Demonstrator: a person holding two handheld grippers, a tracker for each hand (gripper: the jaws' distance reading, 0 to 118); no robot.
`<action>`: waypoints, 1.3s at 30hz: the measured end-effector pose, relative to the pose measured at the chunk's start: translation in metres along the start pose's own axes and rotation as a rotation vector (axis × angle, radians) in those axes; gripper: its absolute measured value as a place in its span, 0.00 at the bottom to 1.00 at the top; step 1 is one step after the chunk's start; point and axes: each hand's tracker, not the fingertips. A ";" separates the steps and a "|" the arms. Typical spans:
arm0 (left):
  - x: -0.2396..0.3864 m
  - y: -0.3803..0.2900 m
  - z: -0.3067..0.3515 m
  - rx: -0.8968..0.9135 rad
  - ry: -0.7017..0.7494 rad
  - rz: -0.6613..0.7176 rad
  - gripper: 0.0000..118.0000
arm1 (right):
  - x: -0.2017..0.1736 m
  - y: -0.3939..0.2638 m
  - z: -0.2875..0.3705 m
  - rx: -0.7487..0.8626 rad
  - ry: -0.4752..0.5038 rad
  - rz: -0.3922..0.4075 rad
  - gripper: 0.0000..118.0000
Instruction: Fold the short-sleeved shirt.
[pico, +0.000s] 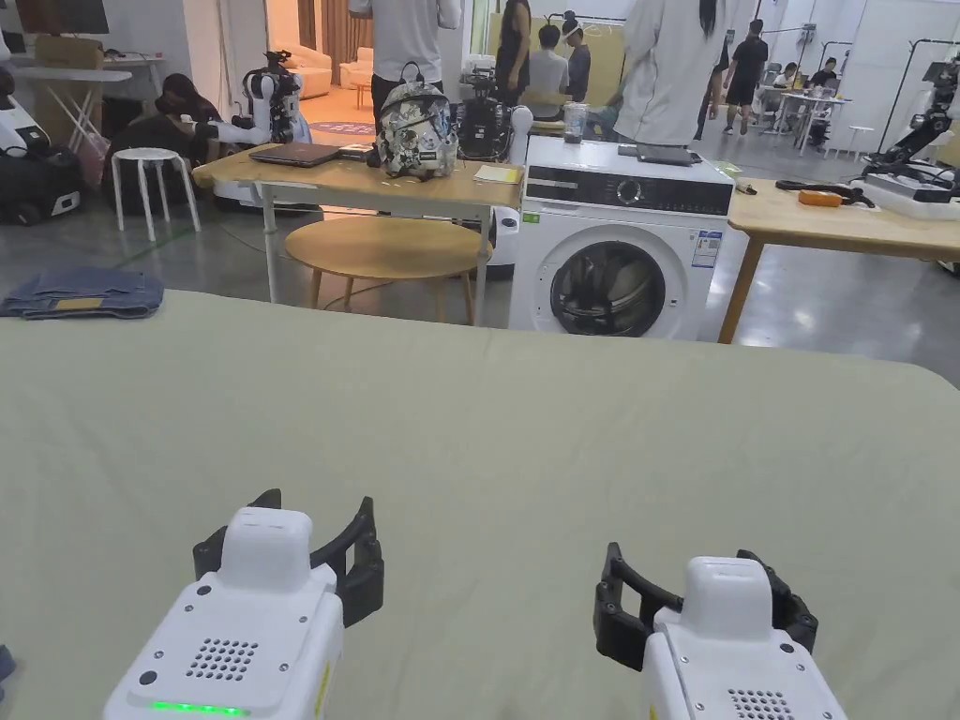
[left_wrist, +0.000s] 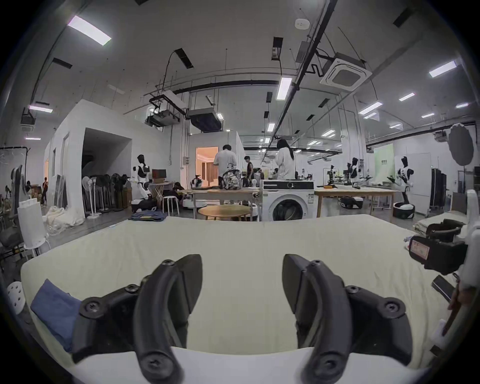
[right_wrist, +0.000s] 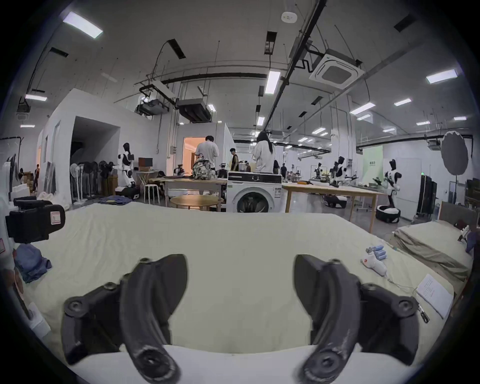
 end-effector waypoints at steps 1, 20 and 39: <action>0.001 0.001 0.001 0.018 -0.008 0.006 0.57 | -0.001 0.000 0.001 0.013 -0.007 0.003 0.83; -0.010 0.004 -0.002 0.069 0.037 0.007 0.63 | 0.012 0.010 0.001 0.057 -0.018 -0.079 0.83; -0.017 0.008 -0.011 -0.025 -0.005 0.064 0.63 | 0.002 0.023 -0.013 -0.100 -0.081 -0.143 0.83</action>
